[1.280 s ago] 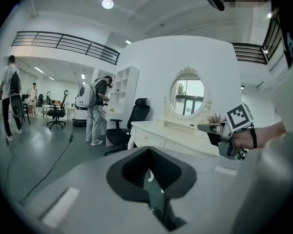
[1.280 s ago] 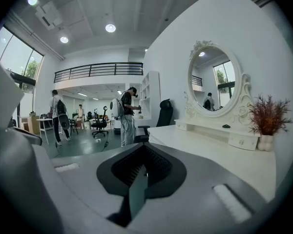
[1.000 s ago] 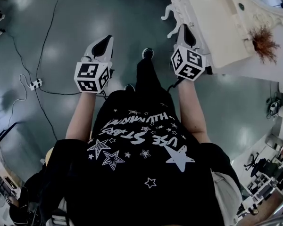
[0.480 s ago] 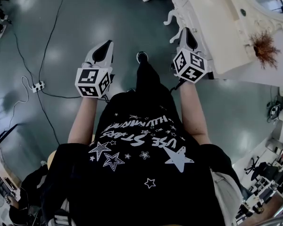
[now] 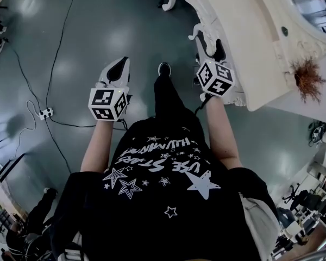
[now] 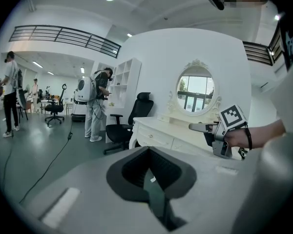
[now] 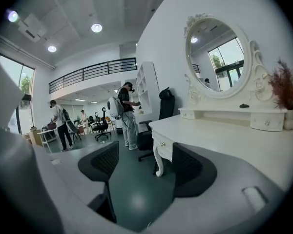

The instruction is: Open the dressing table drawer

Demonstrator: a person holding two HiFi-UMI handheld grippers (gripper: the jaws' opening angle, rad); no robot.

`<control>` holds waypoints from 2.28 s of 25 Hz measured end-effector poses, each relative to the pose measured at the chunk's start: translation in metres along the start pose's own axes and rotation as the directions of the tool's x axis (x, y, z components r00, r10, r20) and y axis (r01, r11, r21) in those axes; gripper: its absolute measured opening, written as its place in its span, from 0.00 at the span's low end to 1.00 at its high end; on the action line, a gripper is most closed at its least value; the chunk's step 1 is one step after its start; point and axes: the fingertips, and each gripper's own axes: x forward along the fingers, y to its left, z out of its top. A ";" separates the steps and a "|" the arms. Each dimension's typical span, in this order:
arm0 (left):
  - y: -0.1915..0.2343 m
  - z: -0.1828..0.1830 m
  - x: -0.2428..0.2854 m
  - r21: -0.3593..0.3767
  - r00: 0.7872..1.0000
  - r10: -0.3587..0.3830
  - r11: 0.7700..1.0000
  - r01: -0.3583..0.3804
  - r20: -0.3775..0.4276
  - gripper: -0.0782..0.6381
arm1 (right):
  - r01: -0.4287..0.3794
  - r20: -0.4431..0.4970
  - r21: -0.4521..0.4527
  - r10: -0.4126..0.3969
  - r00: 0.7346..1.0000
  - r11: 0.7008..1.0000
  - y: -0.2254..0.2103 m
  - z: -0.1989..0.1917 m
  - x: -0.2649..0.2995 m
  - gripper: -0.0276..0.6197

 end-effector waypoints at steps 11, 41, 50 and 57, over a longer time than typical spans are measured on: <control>0.028 0.098 0.196 0.042 0.998 -0.057 0.997 0.057 -0.013 0.11 | 0.066 -0.045 0.059 -0.064 0.997 0.996 -0.096 0.062 0.177 0.58; 0.044 0.236 0.535 0.190 0.884 -0.455 0.863 0.468 -0.110 0.11 | 0.422 -0.054 0.203 -0.420 0.906 0.884 -0.233 0.129 0.352 0.54; 0.033 0.280 0.648 0.225 0.724 -0.652 0.688 0.690 -0.225 0.11 | 0.634 -0.106 0.239 -0.629 0.770 0.736 -0.256 0.150 0.396 0.53; 0.022 0.290 0.700 0.224 0.606 -0.733 0.563 0.796 -0.309 0.11 | 0.739 -0.155 0.237 -0.727 0.669 0.630 -0.269 0.154 0.430 0.50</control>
